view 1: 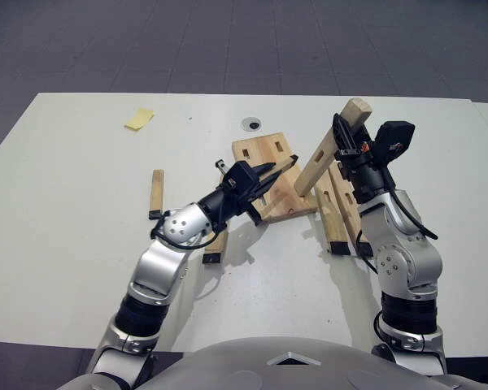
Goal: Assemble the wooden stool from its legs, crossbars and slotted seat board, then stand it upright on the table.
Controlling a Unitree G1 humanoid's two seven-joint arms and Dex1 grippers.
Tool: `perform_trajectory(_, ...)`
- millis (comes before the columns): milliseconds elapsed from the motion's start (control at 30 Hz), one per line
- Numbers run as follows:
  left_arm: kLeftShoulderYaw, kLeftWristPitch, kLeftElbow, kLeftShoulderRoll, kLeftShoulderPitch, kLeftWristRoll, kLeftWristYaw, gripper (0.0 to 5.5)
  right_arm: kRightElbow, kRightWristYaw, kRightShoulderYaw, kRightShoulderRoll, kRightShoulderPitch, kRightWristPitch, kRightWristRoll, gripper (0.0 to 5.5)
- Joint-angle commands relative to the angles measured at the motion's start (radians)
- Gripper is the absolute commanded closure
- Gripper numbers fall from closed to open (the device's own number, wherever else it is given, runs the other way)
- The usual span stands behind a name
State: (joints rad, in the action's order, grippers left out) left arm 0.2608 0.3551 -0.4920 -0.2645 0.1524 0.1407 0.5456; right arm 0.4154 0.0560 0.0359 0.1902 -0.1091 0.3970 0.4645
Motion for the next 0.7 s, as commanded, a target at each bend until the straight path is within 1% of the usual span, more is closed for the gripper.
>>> perform_trajectory(33, -0.030, 0.068, -0.055, 0.006, 0.081, 0.110, 0.041, 4.90, -0.114, -0.006, -0.019, 0.016, 0.080, 0.134, -0.033, 4.50)
perform_trajectory(200, 0.024, 0.024, 0.057, 0.036, 0.079, 0.111, 0.055, 4.90, -0.123, 0.014, -0.021, 0.029, 0.060, 0.142, -0.030, 4.50)
perform_trajectory(467, 0.032, -0.057, 0.197, 0.072, 0.097, 0.101, 0.067, 4.90, -0.118, 0.036, -0.032, 0.040, 0.055, 0.156, -0.028, 4.50)
perform_trajectory(700, 0.062, -0.116, 0.290, 0.100, 0.115, 0.078, 0.071, 4.90, -0.116, 0.046, -0.038, 0.044, 0.052, 0.167, -0.028, 4.50)
